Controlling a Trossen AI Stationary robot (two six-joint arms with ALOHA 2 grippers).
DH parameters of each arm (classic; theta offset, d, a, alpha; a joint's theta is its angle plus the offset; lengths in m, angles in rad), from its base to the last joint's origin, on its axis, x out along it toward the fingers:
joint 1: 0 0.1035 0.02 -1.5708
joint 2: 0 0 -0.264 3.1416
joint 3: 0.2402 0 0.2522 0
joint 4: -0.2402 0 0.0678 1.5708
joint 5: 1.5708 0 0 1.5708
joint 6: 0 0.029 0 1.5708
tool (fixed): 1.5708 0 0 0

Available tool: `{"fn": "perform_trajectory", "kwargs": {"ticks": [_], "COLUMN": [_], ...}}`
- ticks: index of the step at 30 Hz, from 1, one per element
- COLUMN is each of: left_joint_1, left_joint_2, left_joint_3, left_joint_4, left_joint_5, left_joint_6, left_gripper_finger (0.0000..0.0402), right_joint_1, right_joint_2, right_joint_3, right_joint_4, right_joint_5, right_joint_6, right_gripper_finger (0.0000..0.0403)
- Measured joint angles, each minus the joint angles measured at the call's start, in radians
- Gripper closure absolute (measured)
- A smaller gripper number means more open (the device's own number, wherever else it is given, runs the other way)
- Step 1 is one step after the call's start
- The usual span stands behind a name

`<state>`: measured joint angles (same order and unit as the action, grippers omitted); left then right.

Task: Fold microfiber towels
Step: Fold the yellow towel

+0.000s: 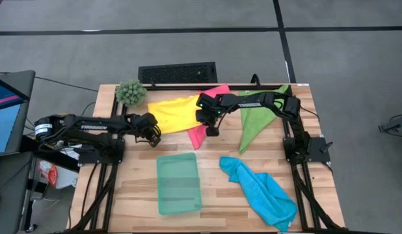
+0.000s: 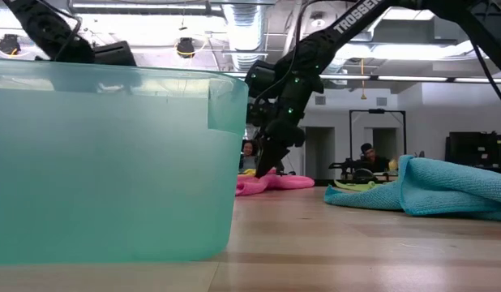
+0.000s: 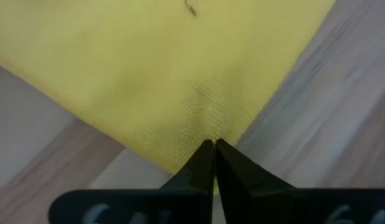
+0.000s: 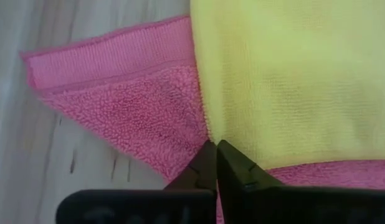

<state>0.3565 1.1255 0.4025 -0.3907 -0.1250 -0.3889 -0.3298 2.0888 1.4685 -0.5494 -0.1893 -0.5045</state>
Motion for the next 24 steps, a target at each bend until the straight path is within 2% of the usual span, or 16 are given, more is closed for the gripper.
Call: {"fn": "perform_trajectory", "kwargs": {"ticks": [11,18,24], "left_joint_1": [-0.036,-0.068,-0.085], "left_joint_2": [-0.002,-0.002,-0.002], "left_joint_3": [0.087,0.087,0.087], "left_joint_4": [-0.063,-0.070,-0.069], "left_joint_5": [0.013,0.010,-0.019], "left_joint_6": [-0.021,-0.068,-0.081], "left_gripper_finger": [0.0401,0.0401,0.0401], "right_joint_1": [-0.003,-0.007,-0.006], "right_joint_2": [0.000,-0.001,-0.001], "right_joint_3": [0.000,0.000,0.000], "right_joint_4": [-0.085,-0.116,-0.120], "right_joint_5": [-0.082,-0.097,-0.096], "right_joint_6": [0.025,0.060,0.079], "right_gripper_finger": [0.0378,0.0354,0.0316]}}
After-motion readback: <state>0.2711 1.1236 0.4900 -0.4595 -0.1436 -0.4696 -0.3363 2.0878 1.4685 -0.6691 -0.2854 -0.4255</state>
